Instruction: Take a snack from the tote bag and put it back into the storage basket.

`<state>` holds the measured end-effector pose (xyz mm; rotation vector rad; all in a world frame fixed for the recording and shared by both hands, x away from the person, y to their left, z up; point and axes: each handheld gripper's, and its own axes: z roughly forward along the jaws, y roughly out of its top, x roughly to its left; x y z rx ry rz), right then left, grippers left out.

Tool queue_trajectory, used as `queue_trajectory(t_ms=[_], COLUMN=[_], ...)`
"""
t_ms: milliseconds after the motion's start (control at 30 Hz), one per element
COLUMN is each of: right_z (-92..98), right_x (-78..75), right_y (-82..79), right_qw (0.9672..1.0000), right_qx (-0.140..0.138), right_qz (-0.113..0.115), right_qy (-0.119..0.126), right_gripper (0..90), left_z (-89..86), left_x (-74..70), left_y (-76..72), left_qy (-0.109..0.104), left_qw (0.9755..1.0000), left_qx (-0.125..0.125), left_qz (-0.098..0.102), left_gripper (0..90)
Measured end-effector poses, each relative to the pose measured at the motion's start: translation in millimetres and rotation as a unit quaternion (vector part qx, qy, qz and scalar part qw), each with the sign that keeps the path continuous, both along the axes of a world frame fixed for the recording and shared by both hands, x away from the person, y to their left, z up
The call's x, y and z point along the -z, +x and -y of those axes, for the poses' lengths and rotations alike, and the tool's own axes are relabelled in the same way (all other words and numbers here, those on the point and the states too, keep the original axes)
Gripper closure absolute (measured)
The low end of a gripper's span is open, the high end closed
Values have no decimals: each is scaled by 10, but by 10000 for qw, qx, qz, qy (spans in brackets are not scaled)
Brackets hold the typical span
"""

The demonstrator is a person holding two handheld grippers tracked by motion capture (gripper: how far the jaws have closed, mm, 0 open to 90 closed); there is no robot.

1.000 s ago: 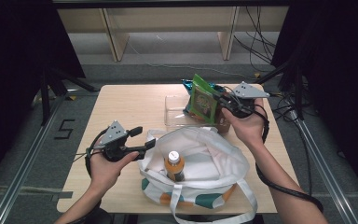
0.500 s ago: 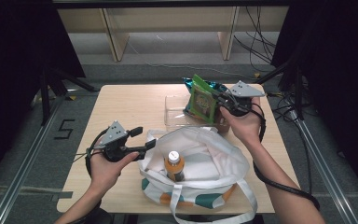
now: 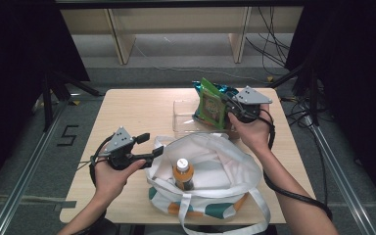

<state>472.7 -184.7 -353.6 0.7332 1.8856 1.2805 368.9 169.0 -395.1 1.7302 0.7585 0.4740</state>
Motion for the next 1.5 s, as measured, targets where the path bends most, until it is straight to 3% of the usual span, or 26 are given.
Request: queue_trajectory(t_ms=[133,200,467,500,567,733,767,900,933,1033,1100,1133,1167,1200,1233,1300,1333,1400,1433,1500], right_z=[-18,-13,-71,-71,-94,-105,-122,-130,-142,-162,-192,-195,-189,-211,-203,-213,-203,-226,-219,-226], right_x=[19,23,-1,-7,-8,-10,-15,-20,-13,5,23,31,35,53,56,74,77,90,94,110], right_y=[5,13,14,27,26,83,79,107,93,112,111,113,130,109,124,115,137,128,146,152], right_qw=[10000,10000,9998,9997,9998,9998,9998,9997,9998,9996,9999,9999,9996,10000,9998,9999,9996,10000,9998,9998], right_qx=[-36,-1,-184,-117,-139,-104,-126,-99,-30,-66,-64,-41,-15,-28,-32,29,46,36,34,43], right_qz=[-15,52,91,211,92,177,112,223,153,283,146,133,268,11,190,108,203,53,150,119], right_qy=[24,-81,14,-29,100,-20,82,54,79,-58,29,-61,-105,49,-85,-103,-172,-44,-125,-140], right_gripper=[900,900,900,900,900,900,900,900,900,900,900,900,900,900,900,900,900,900,900,900], left_z=[0,-3,-1,-3,-3,-1,-1,2,3,1,1,2,3,0,-2,-1,7,9,9,9], left_x=[3,5,15,15,15,19,21,27,26,24,23,22,21,20,21,28,35,34,33,32], left_y=[-2,0,5,6,5,8,9,9,8,11,9,6,3,3,7,12,13,6,7,7], left_qy=[2,8,29,34,31,28,27,35,38,36,38,31,24,29,26,33,-6,48,53,43], left_qw=[10000,10000,10000,10000,10000,10000,10000,10000,10000,10000,10000,10000,10000,10000,10000,10000,10000,10000,10000,10000], left_qx=[-4,-9,1,1,4,7,11,7,12,7,14,17,16,19,20,18,44,35,43,33], left_qz=[-8,-8,-15,-12,-8,-28,-28,-44,-36,-42,-36,-34,-40,-35,-34,-46,-47,-56,-52,-57], left_gripper=[297,297,297,297,297,297,297,297,297,297,297,297,298,298,298,298,298,298,298,298])
